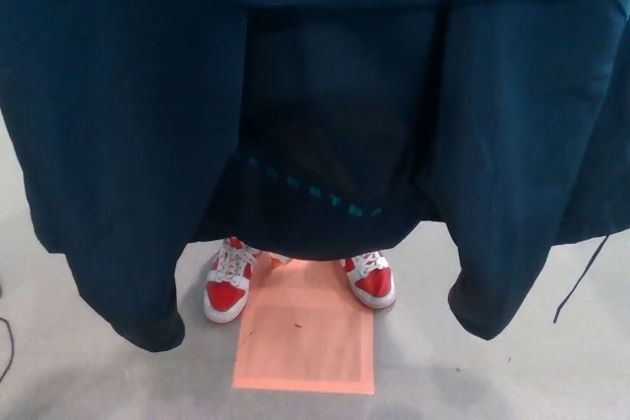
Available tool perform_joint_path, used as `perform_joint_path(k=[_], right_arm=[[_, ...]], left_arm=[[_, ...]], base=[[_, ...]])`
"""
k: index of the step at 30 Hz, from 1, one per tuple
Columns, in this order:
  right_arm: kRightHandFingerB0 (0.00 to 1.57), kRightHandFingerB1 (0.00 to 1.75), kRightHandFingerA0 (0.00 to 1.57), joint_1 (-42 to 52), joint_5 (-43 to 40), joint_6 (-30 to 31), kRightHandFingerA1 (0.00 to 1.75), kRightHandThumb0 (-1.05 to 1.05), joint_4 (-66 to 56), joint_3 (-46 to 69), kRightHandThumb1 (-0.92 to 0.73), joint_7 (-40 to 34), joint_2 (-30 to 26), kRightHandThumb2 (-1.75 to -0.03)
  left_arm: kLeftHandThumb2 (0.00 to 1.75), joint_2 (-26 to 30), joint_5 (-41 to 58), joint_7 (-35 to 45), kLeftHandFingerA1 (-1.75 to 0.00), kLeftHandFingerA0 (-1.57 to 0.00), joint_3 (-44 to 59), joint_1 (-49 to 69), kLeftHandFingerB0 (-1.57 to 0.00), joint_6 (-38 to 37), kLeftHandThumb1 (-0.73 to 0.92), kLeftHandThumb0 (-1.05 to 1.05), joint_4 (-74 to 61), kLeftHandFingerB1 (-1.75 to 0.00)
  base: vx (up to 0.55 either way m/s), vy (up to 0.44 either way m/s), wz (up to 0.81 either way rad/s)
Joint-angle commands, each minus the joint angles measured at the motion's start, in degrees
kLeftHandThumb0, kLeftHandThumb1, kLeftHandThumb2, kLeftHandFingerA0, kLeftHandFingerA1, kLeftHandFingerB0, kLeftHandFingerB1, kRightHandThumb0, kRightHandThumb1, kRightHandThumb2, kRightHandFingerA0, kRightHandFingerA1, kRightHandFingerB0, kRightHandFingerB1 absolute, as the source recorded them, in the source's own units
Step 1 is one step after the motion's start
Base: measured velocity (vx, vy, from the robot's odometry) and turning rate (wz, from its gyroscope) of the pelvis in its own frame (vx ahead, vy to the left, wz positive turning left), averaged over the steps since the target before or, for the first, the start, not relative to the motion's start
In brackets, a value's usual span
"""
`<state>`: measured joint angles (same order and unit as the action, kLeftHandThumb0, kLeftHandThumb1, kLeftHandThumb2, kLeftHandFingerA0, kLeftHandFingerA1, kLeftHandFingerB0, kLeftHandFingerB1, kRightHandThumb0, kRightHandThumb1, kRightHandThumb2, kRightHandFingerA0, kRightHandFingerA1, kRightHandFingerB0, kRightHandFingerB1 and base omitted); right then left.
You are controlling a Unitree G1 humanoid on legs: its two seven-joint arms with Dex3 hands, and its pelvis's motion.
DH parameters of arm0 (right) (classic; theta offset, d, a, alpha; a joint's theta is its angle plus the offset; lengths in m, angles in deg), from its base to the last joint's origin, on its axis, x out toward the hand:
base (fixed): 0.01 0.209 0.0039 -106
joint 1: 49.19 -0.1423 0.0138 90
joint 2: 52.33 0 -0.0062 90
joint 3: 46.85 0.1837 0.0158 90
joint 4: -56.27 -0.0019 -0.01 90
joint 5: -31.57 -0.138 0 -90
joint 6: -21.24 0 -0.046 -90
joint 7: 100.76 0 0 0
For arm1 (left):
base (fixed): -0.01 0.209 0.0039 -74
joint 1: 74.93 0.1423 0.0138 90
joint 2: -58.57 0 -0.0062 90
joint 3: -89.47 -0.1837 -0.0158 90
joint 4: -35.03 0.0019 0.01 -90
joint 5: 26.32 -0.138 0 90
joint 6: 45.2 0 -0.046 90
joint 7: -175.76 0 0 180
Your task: A person hands a coat to the robot and the robot grabs it with both hands and holds it while the person wears the coat.
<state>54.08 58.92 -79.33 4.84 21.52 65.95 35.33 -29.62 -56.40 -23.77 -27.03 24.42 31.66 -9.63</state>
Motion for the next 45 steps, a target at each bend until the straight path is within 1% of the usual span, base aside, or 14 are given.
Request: perform_joint_path(k=[1,3,6,13,14,19,21,22,24,25,30,32,33,45], right_arm=[[0.58,0.43,0.76,4.71,6.32,-19.48,0.49,-0.1,-4.96,2.15,-0.88,-21.61,-4.6,-0.66],[0.59,0.43,0.74,6.52,6.75,-21.1,0.46,-0.16,-8.74,3.74,-0.89,-23.59,-5.35,-0.64],[0.61,0.45,0.76,12.59,4.77,-26.42,0.46,-0.14,-22.36,10.51,-0.86,-24.05,-6.03,-0.63],[0.62,0.47,0.79,21.69,-1.9,-27.82,0.48,-0.12,-51.82,22.93,-0.84,-14.71,-5.25,-0.64],[0.57,0.48,0.78,21.31,-2.67,-29.19,0.53,-0.19,-53.81,24.12,-0.81,-14.34,-5.43,-0.64],[0.36,0.36,0.54,20.89,-7.41,-27.56,0.43,-0.35,-65.49,30.08,-0.73,-7.44,-8.05,-0.61],[0.12,0.38,0.27,17.44,-8.82,-22.74,0.47,-0.56,-72.54,35.14,-0.58,-3.41,-10.69,-0.8],[0.0,0.49,0.01,15.36,-10.12,-20.28,0.49,-0.33,-74.56,36.28,-0.51,-1.76,-11.65,-1.02],[0.0,0.49,0.01,13.26,-11.12,-17.23,0.49,-0.33,-76.89,37.66,-0.51,0.11,-12.61,-1.02],[0.07,0.19,0.14,8.76,-12.98,-15.4,0.38,-0.57,-77.16,38.5,-0.66,1.51,-14.8,-0.62],[0.08,0.06,0.09,-4.47,-20.05,-5.04,0.29,-0.83,-79.13,42.08,-0.55,7.77,-22.65,-0.87],[0.06,0.06,0.07,-9.84,-22.47,-0.62,0.3,-0.85,-79.0,43.08,-0.55,10.0,-25.8,-0.89],[0.0,0.1,0.02,-12.3,-23.35,1.29,0.28,-0.82,-78.76,43.24,-0.54,10.93,-27.04,-0.92],[0.0,0.16,0.0,-41.31,-25.67,11.77,0.24,-0.79,-64.3,35.61,-0.57,23.74,-40.23,-0.97]], left_arm=[[0.66,6.99,-9.41,-16.31,-0.44,-0.78,-2.24,2.09,-0.57,-12.49,0.8,-0.39,-4.93,-0.38],[1.03,7.75,-7.39,-14.94,-0.64,-0.69,-0.02,4.37,-0.45,-13.08,0.68,-0.33,-9.91,-0.54],[0.65,10.76,-5.03,-16.58,-0.43,-0.78,6.06,10.66,-0.61,-19.43,0.81,-0.27,-24.37,-0.39],[0.65,14.27,-2.78,-16.15,-0.46,-0.8,22.3,21.08,-0.59,-29.01,0.8,-0.36,-52.07,-0.4],[0.96,14.36,-1.29,-15.24,-0.65,-0.73,24.57,21.48,-0.5,-30.51,0.62,-0.38,-54.62,-0.56],[0.59,15.86,9.32,-7.71,-0.46,-0.69,33.05,22.21,-0.54,-35.16,0.64,-0.4,-65.42,-0.4],[0.81,18.99,17.2,-2.47,-0.51,-0.41,37.65,19.69,-0.37,-31.81,0.52,-0.54,-71.72,-0.46],[0.59,20.45,19.44,-1.23,-0.37,-0.31,38.81,17.63,-0.37,-31.23,0.6,-0.53,-72.03,-0.32],[0.59,21.97,22.21,0.5,-0.37,-0.31,39.8,15.39,-0.37,-30.25,0.6,-0.53,-72.42,-0.32],[0.77,23.49,22.34,1.66,-0.43,-0.17,41.9,11.79,-0.25,-27.35,0.52,-0.61,-72.72,-0.41],[0.58,28.86,27.6,6.87,-0.3,-0.16,43.92,-1.05,-0.21,-18.82,0.59,-0.58,-72.4,-0.31],[0.91,31.28,29.87,9.25,-0.49,0.0,44.03,-6.02,0.0,-16.16,0.34,-0.34,-71.28,-0.47],[0.57,32.13,30.73,10.2,-0.28,-0.1,43.96,-8.19,-0.13,-15.21,0.57,-0.63,-70.67,-0.29],[0.9,36.45,27.89,18.33,-0.2,-0.08,37.01,-35.22,-0.08,-8.26,0.53,-0.82,-60.25,-0.26]], base=[[0.0,0.0,0.0],[0.0,0.0,0.0],[0.0,0.0,0.0],[0.0,0.0,0.0],[0.0,0.0,0.0],[0.0,0.0,0.0],[0.0,0.0,0.0],[0.0,0.0,0.0],[0.0,0.0,0.0],[0.0,0.0,0.0],[0.0,0.0,0.0],[0.0,0.0,0.0],[0.0,0.0,0.0],[0.0,0.0,0.0]])
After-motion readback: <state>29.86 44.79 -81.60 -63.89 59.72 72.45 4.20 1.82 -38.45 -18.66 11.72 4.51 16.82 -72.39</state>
